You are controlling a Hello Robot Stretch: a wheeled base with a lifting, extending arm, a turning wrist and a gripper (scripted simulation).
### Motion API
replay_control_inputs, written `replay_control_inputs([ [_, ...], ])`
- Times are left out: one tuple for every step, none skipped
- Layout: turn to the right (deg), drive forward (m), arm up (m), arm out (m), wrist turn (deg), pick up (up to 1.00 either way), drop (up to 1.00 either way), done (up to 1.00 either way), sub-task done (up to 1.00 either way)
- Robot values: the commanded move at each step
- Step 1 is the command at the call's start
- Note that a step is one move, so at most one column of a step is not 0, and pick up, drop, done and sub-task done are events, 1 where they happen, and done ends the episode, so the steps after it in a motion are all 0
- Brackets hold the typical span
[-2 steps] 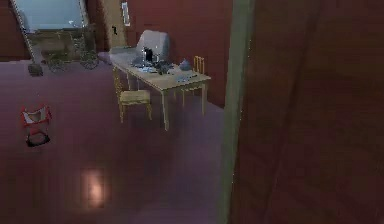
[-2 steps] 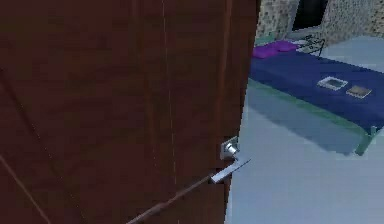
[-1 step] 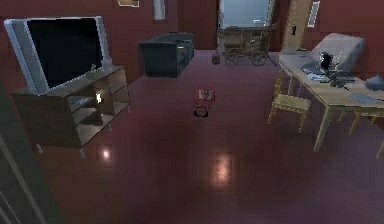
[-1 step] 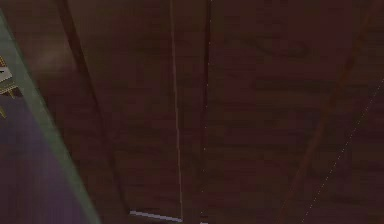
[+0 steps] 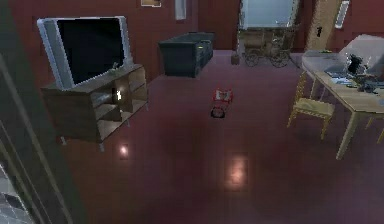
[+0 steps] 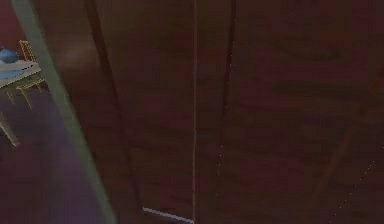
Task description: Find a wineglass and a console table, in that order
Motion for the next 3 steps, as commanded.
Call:
replay_control_inputs([
  [0.0, 1.0, 0.0, 0.0, 0.0, 0.0, 0.0, 0.0, 0.0],
  [-3.0, 0.0, 0.0, 0.0, 0.0, 0.0, 0.0, 0.0, 0.0],
  [0.0, 1.0, 0.0, 0.0, 0.0, 0.0, 0.0, 0.0, 0.0],
])
